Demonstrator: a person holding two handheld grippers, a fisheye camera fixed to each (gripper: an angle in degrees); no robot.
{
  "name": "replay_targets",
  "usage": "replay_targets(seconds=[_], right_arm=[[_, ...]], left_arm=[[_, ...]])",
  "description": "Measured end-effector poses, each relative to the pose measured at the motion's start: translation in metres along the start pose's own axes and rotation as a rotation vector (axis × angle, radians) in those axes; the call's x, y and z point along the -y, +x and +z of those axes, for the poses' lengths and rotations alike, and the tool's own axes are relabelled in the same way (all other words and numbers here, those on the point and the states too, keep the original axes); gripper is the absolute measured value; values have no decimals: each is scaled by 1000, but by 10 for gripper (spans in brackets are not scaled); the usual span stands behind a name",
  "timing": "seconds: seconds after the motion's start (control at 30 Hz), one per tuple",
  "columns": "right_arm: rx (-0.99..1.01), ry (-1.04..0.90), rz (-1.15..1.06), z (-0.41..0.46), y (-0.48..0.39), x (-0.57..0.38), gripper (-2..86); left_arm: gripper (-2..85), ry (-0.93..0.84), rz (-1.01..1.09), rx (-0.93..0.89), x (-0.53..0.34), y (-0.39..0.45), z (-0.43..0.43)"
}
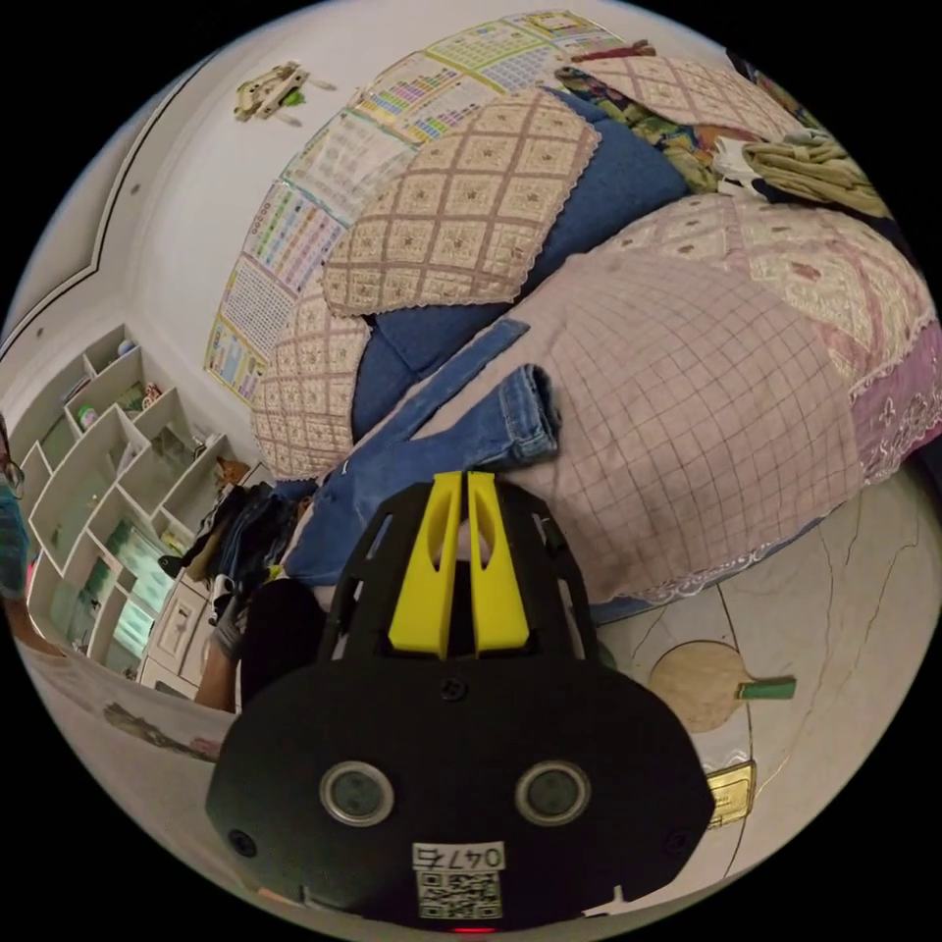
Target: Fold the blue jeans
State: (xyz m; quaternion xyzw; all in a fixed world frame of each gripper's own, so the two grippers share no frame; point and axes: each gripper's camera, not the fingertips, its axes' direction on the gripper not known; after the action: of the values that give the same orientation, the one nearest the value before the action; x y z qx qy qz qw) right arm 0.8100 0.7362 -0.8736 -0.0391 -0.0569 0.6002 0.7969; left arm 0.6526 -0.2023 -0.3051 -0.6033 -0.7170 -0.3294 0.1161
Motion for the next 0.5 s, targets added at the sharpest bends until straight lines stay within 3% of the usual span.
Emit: replay_targets(seconds=[0.07,0.27,0.5], right_arm=[[-19,-5,-29,-3,-10,7,-11],[3,31,-197,8,-58,86,-11],[50,232,-473,-14,-126,138,-11]], left_arm=[[3,26,5,-51,-1,-2,0],[-9,161,138,-207,23,37,-16],[-10,303,431,-8,30,133,-62]])
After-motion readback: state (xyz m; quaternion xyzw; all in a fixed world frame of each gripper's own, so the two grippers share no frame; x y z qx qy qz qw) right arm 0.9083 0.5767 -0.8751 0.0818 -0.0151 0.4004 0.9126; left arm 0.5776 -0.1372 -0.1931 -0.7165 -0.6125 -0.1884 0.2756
